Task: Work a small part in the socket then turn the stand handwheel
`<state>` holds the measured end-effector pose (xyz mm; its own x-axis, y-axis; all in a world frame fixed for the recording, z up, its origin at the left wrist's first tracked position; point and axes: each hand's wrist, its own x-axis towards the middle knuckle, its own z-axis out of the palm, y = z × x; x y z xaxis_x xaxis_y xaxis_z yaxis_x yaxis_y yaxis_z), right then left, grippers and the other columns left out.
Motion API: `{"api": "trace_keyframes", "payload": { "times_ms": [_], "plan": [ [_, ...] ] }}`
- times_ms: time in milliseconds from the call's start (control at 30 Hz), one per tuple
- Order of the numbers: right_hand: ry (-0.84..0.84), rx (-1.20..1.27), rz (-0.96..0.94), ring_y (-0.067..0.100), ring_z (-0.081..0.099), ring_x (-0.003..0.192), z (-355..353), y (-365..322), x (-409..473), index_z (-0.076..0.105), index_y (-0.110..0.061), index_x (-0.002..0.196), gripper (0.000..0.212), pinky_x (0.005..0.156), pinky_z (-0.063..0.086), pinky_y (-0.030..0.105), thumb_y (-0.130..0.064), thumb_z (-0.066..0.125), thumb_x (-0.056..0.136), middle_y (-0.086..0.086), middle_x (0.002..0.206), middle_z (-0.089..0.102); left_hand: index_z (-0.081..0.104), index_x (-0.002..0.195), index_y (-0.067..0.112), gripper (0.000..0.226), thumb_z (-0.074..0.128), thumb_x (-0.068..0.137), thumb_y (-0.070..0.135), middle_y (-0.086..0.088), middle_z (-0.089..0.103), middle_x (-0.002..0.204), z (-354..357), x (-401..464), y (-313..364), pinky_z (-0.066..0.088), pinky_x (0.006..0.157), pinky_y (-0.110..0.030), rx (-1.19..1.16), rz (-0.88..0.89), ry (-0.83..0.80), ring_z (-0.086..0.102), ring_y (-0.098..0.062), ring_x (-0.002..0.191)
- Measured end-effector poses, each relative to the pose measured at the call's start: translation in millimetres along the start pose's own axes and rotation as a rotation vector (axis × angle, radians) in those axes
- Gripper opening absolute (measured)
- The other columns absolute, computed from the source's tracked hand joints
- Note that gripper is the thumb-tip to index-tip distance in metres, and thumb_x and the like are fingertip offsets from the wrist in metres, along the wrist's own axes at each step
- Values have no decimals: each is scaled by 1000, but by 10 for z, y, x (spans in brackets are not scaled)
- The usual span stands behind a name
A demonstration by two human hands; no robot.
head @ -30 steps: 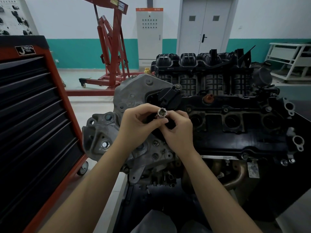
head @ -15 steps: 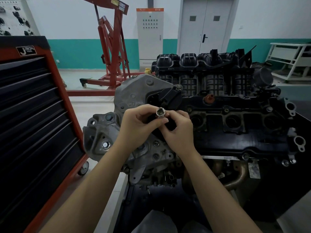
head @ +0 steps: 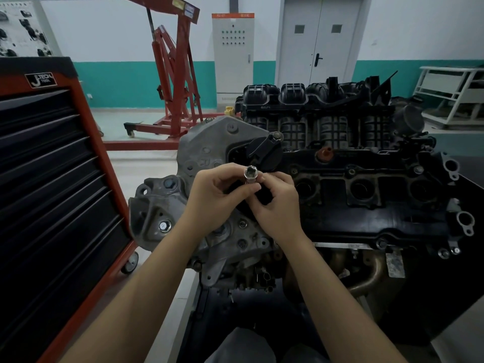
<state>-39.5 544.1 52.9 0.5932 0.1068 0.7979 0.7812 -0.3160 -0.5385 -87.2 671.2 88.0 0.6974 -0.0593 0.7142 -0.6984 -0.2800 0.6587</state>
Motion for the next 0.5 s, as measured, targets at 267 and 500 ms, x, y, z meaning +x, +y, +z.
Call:
{"api": "trace_keyframes", "payload": {
  "times_ms": [267,500],
  "plan": [
    [-8,-14,98,25,56,96,12,54,-9,75,-10,93,14,80,44,27,-16,75,81,-2,86,72,70,93,5,19,77,76,8,-13,71,91,2,3,5,56,83,-45,40,20,40,68,-29,87],
    [-11,-21,-1,-6,50,96,2,28,8,72,-7,101,21,86,48,39,-15,68,82,1,89,72,68,105,5,26,66,83,-9,-10,72,98,-11,6,2,54,89,-33,-37,-28,2,69,-20,97]
  ]
}}
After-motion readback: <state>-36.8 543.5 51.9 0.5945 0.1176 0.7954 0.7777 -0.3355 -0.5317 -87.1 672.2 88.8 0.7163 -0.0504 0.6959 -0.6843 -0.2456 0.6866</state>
